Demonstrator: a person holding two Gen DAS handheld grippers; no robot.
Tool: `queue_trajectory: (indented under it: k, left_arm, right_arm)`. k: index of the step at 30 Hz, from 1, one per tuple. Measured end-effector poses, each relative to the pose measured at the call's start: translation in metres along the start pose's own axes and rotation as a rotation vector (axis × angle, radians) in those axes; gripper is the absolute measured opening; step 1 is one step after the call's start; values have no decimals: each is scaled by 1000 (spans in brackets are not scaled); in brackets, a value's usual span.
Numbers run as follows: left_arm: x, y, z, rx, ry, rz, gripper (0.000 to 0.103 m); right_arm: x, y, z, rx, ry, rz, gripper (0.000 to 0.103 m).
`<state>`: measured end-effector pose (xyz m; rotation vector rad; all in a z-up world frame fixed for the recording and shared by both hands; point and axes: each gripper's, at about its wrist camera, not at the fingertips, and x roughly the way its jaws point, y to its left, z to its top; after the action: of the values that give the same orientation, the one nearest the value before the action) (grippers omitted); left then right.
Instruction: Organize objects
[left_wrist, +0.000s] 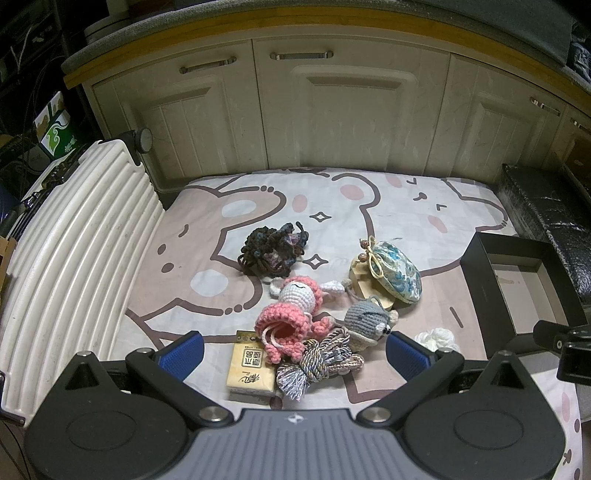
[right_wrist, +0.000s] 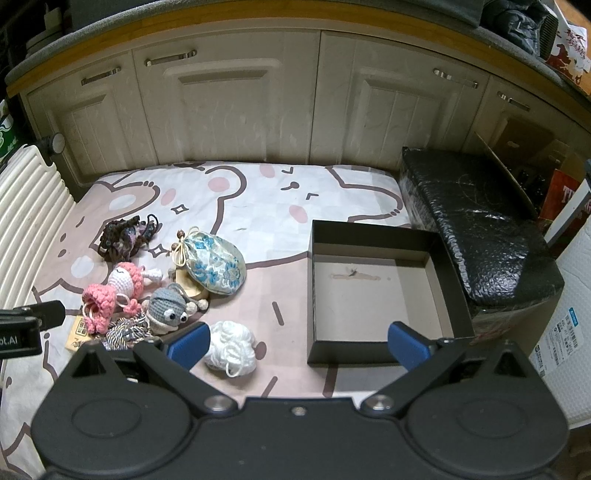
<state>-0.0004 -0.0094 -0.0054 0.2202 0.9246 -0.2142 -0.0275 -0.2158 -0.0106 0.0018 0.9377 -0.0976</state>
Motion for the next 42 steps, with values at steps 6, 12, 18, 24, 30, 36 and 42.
queue_trajectory:
  k: [6, 12, 18, 24, 30, 36, 42]
  left_arm:
    - [1, -3, -4, 183, -12, -109, 103]
    - [10, 1, -7, 180, 16, -102, 103]
    - [15, 11, -1, 166, 45, -89, 103]
    - [25, 21, 4, 162, 73, -72, 103]
    - [37, 32, 6, 157, 112, -58, 103]
    - [49, 41, 10, 154, 156, -63, 103]
    - [66, 45, 12, 159, 210, -72, 103]
  right_arm:
    - [5, 1, 0, -3, 22, 12, 103]
    - [12, 6, 2, -18, 50, 32, 103]
    - [21, 14, 5, -36, 72, 59, 103]
    - [29, 24, 7, -52, 82, 83, 103]
    - [42, 31, 8, -59, 107, 107, 103]
    - [55, 37, 9, -49, 127, 148, 103]
    - [70, 40, 9, -32, 150, 189, 103]
